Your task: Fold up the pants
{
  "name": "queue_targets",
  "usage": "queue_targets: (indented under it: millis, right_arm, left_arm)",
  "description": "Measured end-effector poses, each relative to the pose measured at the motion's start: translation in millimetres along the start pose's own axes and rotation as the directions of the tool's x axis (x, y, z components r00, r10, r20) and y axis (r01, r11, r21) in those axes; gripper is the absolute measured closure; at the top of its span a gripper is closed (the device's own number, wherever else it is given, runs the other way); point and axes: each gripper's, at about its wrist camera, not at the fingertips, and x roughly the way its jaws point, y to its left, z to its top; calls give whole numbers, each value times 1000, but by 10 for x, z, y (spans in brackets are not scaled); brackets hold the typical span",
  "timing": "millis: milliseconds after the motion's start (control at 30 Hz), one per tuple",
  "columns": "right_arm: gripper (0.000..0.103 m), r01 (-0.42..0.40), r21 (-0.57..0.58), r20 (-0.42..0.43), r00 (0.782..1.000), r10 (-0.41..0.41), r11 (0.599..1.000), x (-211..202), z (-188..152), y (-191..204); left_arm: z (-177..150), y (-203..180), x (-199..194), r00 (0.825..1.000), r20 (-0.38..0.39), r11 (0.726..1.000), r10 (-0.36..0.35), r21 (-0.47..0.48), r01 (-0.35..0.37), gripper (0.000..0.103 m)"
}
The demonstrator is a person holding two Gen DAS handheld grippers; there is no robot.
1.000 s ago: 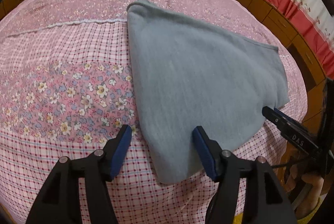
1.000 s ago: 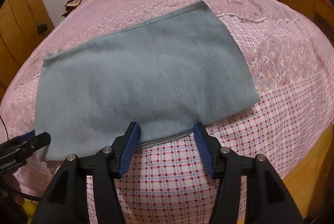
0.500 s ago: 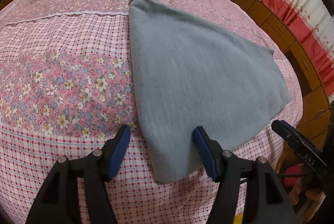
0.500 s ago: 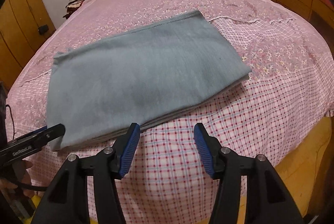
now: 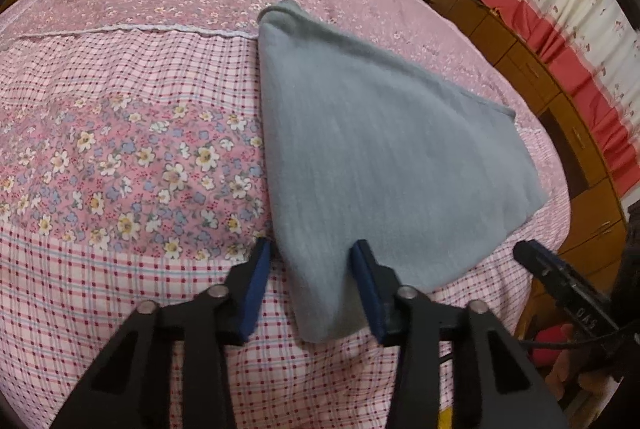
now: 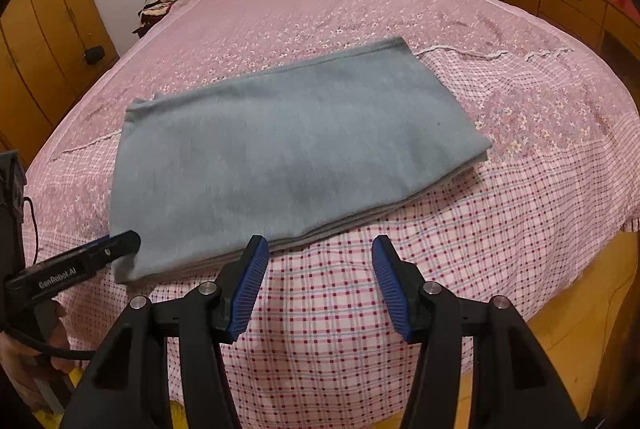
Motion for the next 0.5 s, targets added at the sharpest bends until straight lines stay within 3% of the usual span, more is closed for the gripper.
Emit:
queue_targets:
  millis: [167,500]
  right_arm:
    - [47,-1,6,-6,1000,1,1000,25,-7,-1]
    - [47,-10,4,-11,1000,10,1000,36,-17,30]
  left_arm:
    - [19,53,-120,999,41,999,-33,-8,33,82]
    - [66,230,-2,999,-2,998,-46,-51,45,75]
